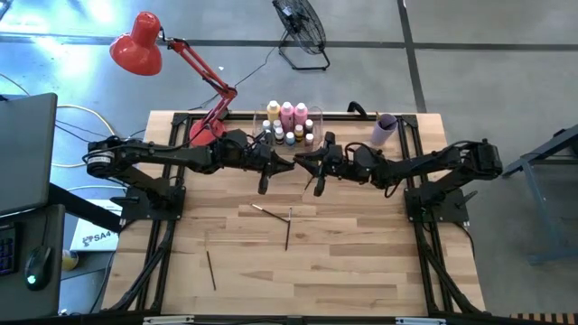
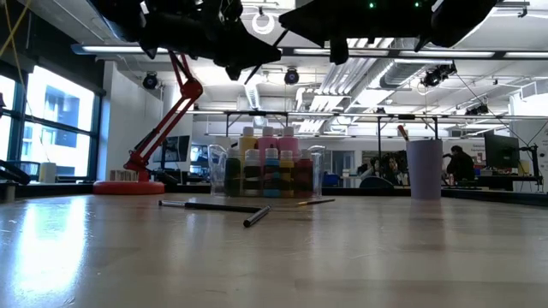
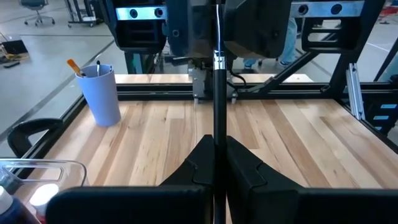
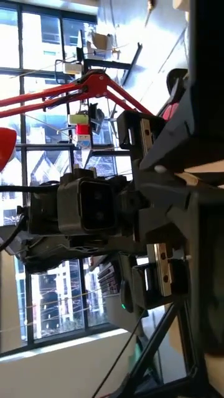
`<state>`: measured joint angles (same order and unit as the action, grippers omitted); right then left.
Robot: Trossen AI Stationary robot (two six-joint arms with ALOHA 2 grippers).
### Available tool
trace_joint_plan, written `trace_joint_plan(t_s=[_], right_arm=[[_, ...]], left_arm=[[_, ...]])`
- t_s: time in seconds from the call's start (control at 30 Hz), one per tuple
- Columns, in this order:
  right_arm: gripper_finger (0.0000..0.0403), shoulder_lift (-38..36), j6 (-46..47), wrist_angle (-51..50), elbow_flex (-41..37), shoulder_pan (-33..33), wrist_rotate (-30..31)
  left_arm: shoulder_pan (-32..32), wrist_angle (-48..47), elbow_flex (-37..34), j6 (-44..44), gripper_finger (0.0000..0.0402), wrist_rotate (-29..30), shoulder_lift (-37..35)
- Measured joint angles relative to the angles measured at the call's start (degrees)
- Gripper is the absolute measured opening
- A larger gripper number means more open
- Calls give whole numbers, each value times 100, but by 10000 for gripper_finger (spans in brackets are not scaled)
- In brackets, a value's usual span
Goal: Pick & Place Paint Supplies
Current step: Put the black paint brush into the violet cup
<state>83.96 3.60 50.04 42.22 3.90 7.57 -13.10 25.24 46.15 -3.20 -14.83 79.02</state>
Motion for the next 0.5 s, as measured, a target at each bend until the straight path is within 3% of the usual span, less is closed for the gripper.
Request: trace_joint_plan(t_s=[0.1, 0.5], right_arm=[[11, 0, -132, -10, 0, 0, -9], [5, -70, -238, -229, 0, 0, -39]], left_arm=[[0, -7, 0, -18, 7, 6, 0], [-2, 83, -4, 6, 38, 11, 0]])
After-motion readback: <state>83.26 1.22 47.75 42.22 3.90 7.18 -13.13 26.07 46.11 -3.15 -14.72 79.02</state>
